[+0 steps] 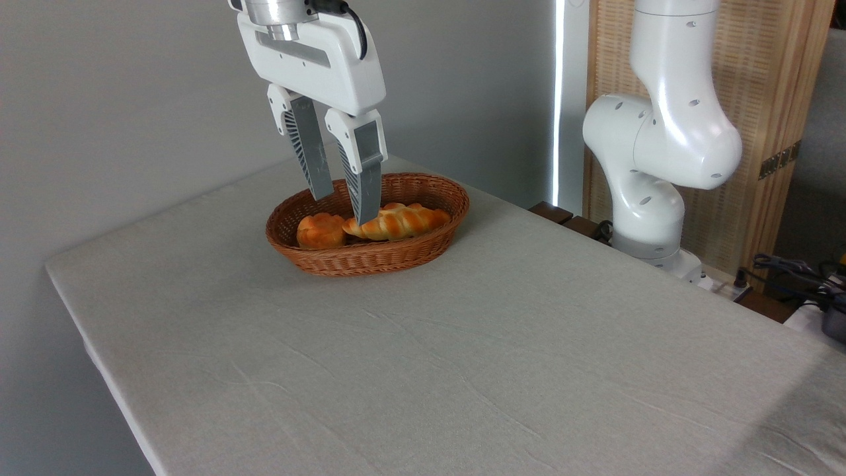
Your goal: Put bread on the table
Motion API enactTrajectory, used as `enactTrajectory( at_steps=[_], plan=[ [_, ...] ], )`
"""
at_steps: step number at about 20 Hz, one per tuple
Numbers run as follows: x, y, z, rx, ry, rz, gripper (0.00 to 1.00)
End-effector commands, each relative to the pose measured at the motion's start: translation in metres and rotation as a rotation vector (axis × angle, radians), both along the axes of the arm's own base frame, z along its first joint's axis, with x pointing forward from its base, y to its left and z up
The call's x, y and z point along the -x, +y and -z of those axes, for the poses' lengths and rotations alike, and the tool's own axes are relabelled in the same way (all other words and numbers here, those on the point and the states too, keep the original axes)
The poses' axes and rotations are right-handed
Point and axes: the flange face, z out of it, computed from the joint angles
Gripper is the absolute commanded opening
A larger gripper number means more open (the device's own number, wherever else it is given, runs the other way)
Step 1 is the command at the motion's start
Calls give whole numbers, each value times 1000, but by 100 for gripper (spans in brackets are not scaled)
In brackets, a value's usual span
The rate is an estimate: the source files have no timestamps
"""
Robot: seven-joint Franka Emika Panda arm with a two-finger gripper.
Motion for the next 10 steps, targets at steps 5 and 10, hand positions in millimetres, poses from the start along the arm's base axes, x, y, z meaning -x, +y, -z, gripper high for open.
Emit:
enactTrajectory(
  at_steps=[5,10],
  plan=[
    [24,4,-7,7,-50,6,100],
    [33,3,-4,5,-44,6,100]
  ],
)
